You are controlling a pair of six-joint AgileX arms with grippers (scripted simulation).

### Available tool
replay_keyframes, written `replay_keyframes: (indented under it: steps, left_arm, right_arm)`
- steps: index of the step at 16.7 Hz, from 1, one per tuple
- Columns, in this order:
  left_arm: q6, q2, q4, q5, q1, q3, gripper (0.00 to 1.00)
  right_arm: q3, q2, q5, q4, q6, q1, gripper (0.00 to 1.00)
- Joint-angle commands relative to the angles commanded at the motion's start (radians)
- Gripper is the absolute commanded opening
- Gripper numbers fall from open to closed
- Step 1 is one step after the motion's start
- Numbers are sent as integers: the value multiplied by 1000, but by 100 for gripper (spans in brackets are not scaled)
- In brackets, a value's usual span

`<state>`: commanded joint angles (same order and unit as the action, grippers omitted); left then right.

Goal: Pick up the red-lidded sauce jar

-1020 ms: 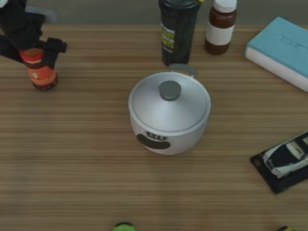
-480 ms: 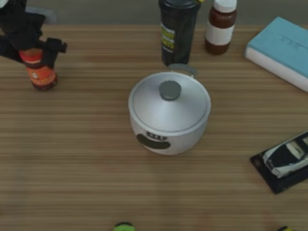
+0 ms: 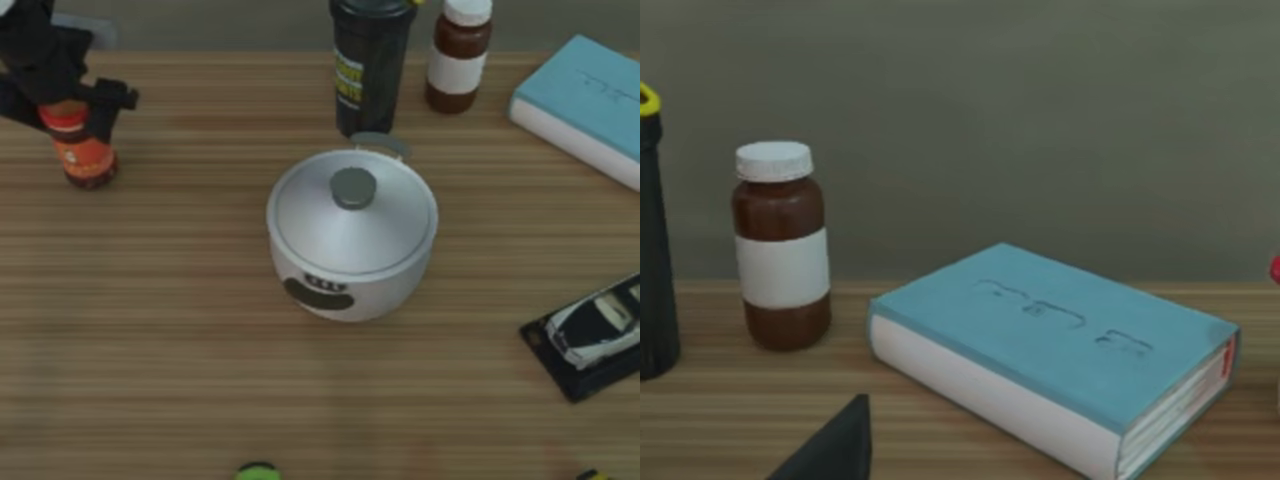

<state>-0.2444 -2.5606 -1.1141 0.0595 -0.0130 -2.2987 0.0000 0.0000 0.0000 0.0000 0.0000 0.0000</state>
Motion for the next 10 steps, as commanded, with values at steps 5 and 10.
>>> replay_keyframes:
  steps: [5,10]
  left_arm:
    - [-2,216,-9,-4,9,203,0]
    - [-2,471,-27,-4,22,440,0]
  right_arm:
    - [0,0,0,0,0,0,100]
    - [0,0,0,0,0,0,100]
